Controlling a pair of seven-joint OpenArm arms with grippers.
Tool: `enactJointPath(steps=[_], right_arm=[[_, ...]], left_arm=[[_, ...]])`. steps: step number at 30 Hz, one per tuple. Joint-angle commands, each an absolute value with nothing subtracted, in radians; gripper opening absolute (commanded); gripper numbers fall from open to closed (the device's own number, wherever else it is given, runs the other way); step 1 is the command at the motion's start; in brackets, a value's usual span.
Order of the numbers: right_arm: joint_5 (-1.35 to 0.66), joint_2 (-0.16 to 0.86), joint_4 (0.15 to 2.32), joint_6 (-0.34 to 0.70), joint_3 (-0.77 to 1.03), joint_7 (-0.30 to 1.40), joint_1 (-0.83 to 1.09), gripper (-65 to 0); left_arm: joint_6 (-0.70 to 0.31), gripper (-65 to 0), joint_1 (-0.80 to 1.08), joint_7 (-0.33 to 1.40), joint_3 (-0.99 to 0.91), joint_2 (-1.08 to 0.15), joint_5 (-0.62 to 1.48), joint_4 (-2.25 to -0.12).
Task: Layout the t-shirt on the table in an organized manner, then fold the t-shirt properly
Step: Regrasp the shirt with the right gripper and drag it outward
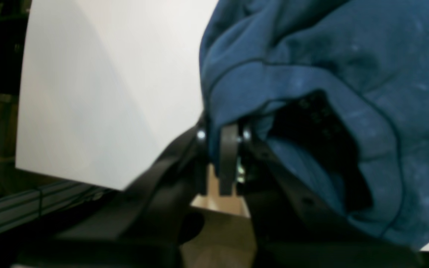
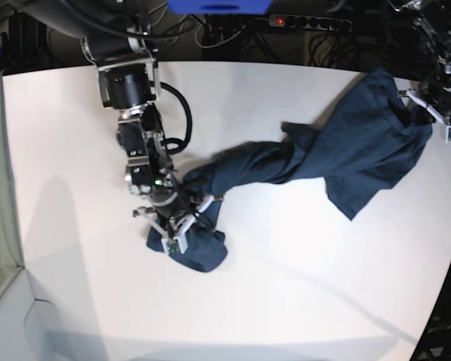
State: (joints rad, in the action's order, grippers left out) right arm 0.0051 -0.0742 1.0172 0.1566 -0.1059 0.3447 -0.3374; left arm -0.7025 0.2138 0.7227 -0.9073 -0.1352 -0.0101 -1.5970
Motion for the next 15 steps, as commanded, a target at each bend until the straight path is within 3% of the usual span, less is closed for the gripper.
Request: enactJointPath(steps=[1, 9, 15], right_arm=[[0.001, -0.068, 1.086, 0.156, -0.104, 0.308, -0.346, -64.6], [0.001, -0.021, 1.581, 0.156, -0.096, 0.312, -0.148, -65.0], [-0.038, -0.018, 1.793, 0.157, -0.016, 0.308, -0.015, -65.0]], left_arm=[[-0.698, -64.8, 0.209, 0.707, -0.909, -0.151, 0.001, -1.612], [-0.698, -64.8, 0.182, 0.708, -0.909, -0.15, 0.001, -1.61], [-0.698, -64.8, 0.133, 0.716, -0.909, -0.13, 0.001, -1.61]])
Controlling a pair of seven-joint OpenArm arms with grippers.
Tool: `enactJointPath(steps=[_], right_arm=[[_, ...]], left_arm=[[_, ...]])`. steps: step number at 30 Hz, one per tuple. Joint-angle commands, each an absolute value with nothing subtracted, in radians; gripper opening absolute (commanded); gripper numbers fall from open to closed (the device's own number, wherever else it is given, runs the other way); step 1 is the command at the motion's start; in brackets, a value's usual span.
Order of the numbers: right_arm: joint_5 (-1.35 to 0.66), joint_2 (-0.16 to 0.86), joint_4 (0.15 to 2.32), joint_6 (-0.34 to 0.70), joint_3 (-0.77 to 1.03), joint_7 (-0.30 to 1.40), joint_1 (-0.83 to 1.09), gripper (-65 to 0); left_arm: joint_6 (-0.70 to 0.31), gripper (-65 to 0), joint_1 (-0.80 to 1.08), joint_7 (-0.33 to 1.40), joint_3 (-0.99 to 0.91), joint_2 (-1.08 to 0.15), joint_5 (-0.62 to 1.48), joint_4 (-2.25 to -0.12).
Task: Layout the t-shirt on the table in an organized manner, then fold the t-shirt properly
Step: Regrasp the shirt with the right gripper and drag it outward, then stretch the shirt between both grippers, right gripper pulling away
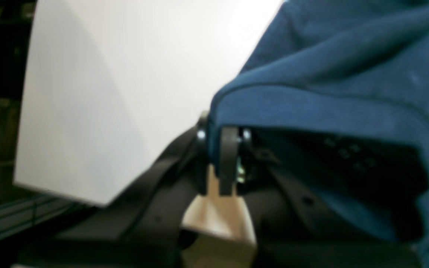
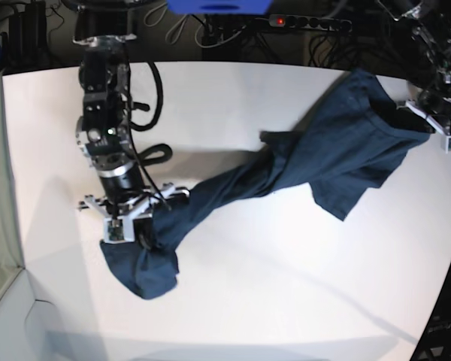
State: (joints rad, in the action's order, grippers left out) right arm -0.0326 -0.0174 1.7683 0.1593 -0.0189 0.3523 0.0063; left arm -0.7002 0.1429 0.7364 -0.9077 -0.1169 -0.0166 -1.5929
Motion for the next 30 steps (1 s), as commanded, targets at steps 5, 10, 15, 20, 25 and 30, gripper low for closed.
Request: enactJointPath(steps=[5, 10, 15, 20, 25, 30], right_arm=[[-0.265, 0.016, 1.819, 0.157, 0.139, 0.311, 0.048, -65.0], [-0.591, 0.087, 1.62, 0.157, 0.262, 0.312, 0.09, -65.0], [-0.908, 0.202, 1.431, 0.157, 0.265, 0.312, 0.099, -65.0], [-1.081, 0.255, 1.399, 0.157, 0.268, 0.348, 0.14, -59.4], [-1.167, 0.262, 1.44, 0.157, 0.269, 0.381, 0.186, -47.8], [-1.167, 0.262, 1.546, 0.157, 0.269, 0.386, 0.242, -39.2]], left_arm=[[-0.698, -64.8, 0.104, 0.716, -0.909, -0.114, 0.001, -1.612], [-0.698, -64.8, 0.093, 0.716, -0.909, -0.111, 0.001, -1.61], [-0.698, -64.8, 0.093, 0.716, -0.909, -0.11, 0.001, -1.612], [-0.698, -64.8, 0.093, 0.716, -0.909, -0.108, 0.001, -1.612], [-0.698, -64.8, 0.102, 0.716, -0.908, -0.067, 0.002, -1.626], [-0.698, -64.8, 0.137, 0.748, -0.894, -0.004, 0.002, -1.67]])
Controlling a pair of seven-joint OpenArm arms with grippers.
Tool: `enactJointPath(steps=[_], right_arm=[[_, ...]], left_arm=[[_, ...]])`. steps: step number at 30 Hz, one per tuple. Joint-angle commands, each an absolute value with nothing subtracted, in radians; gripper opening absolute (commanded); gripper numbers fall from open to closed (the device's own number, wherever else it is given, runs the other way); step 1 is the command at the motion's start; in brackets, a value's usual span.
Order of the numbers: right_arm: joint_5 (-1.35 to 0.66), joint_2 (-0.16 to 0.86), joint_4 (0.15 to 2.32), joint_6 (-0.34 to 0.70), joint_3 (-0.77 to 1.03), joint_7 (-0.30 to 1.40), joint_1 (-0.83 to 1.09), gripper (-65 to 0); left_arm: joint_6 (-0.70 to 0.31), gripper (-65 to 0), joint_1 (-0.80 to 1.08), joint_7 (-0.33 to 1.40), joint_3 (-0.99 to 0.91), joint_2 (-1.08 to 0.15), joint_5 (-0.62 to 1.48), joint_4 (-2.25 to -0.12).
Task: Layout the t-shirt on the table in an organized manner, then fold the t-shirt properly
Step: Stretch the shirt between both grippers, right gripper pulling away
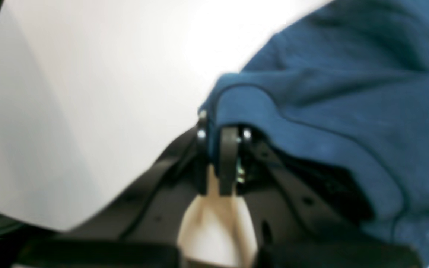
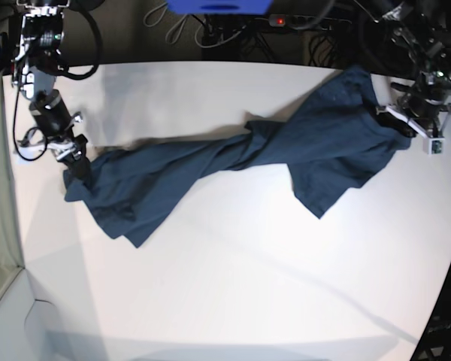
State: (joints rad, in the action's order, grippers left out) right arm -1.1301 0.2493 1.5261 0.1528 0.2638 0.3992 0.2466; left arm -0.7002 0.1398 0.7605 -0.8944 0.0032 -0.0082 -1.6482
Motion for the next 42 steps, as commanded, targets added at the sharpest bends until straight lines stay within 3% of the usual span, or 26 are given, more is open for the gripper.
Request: enactJointPath(steps=[1, 6, 16, 23, 31, 42], right_arm=[[-1.165, 0.262, 1.563, 0.157, 0.268, 0.386, 0.248, -38.3], [-1.162, 0.262, 1.627, 0.157, 0.262, 0.4, 0.259, -37.0], [-1.161, 0.26, 1.664, 0.157, 0.182, 0.684, 0.186, -36.9], [-1.156, 0.26, 1.672, 0.157, 0.079, 0.688, 0.185, -36.9], [-1.013, 0.26, 1.659, 0.157, -0.081, 0.684, 0.137, -36.9], [-0.911, 0.26, 1.504, 0.153, -0.09, 0.69, -0.065, -35.8]], left_arm=[[-0.698, -64.8, 0.139, 0.751, -0.886, 0.007, 0.002, -1.676], [-0.698, -64.8, 0.183, 0.753, -0.842, 0.05, 0.002, -1.741], [-0.698, -64.8, 0.259, 0.743, -0.78, 0.042, 0.002, -1.756], [-0.698, -64.8, 0.246, 0.743, -0.788, 0.008, -0.001, -1.755], [-0.698, -64.8, 0.239, 0.74, -0.783, -0.016, -0.001, -1.656], [-0.698, -64.8, 0.249, 0.74, -0.783, -0.016, -0.001, -1.626]])
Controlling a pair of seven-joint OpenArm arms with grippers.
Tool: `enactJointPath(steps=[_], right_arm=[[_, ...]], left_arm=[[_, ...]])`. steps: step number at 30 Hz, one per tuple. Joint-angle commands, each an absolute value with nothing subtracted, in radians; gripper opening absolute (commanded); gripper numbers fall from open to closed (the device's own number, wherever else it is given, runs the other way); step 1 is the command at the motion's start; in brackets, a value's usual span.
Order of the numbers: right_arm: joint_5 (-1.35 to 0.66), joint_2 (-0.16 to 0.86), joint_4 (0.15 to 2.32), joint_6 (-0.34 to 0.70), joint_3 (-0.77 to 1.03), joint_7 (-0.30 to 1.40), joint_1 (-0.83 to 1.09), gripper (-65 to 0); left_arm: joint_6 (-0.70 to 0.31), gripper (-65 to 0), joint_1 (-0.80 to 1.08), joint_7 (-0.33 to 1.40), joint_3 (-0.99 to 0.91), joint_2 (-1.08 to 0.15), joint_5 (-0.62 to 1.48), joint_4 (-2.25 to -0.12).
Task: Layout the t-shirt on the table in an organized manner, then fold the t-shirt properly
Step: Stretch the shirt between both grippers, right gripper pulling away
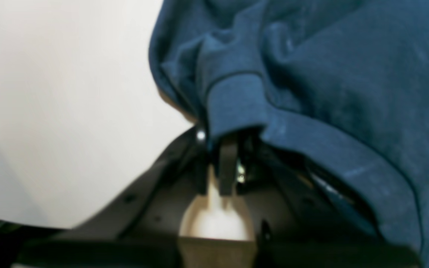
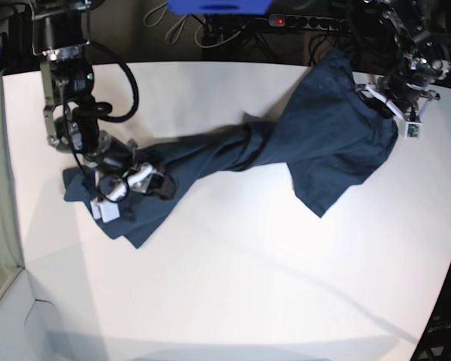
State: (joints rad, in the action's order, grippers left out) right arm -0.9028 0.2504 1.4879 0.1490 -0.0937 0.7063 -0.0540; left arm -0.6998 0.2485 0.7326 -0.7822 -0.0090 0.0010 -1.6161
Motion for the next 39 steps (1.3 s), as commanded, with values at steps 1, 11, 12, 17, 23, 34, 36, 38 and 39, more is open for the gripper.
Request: enactJointPath(steps=[1, 11, 12, 17, 23, 34, 36, 38, 39], right_arm=[[-0.911, 0.263, 1.458, 0.151, -0.088, 0.691, -0.101, -34.0], [-0.909, 0.344, 1.17, 0.151, -0.13, 0.68, -0.325, -19.5], [-0.909, 0.344, 1.161, 0.151, -0.13, 0.68, -0.331, -19.6], [-0.909, 0.335, 1.15, 0.151, -0.128, 0.676, -0.328, -20.3], [-0.909, 0.302, 1.059, 0.151, -0.13, 0.636, -0.331, -33.5], [-0.911, 0.294, 1.052, 0.154, -0.122, 0.605, -0.364, -65.0], [-0.912, 0.294, 1.079, 0.156, -0.12, 0.602, -0.374, -65.0], [-0.912, 0.294, 1.142, 0.156, -0.12, 0.605, -0.389, -65.0], [-0.914, 0.294, 1.17, 0.156, -0.124, 0.605, -0.394, -65.0]], left_arm=[[-0.698, -64.8, 0.249, 0.74, -0.785, -0.016, -0.001, -1.626], [-0.698, -64.8, 0.265, 0.74, -0.786, -0.036, 0.001, -1.627], [-0.698, -64.8, 0.265, 0.74, -0.786, -0.038, 0.001, -1.626], [-0.698, -64.8, 0.265, 0.74, -0.786, -0.035, 0.001, -1.626], [-0.698, -64.8, 0.259, 0.74, -0.788, -0.036, 0.001, -1.626], [-0.698, -64.8, 0.255, 0.74, -0.788, -0.036, 0.001, -1.626], [-0.698, -64.8, 0.255, 0.74, -0.788, -0.036, 0.001, -1.626], [-0.698, -64.8, 0.255, 0.74, -0.788, -0.036, 0.001, -1.626], [-0.698, -64.8, 0.255, 0.74, -0.788, -0.036, 0.001, -1.63]])
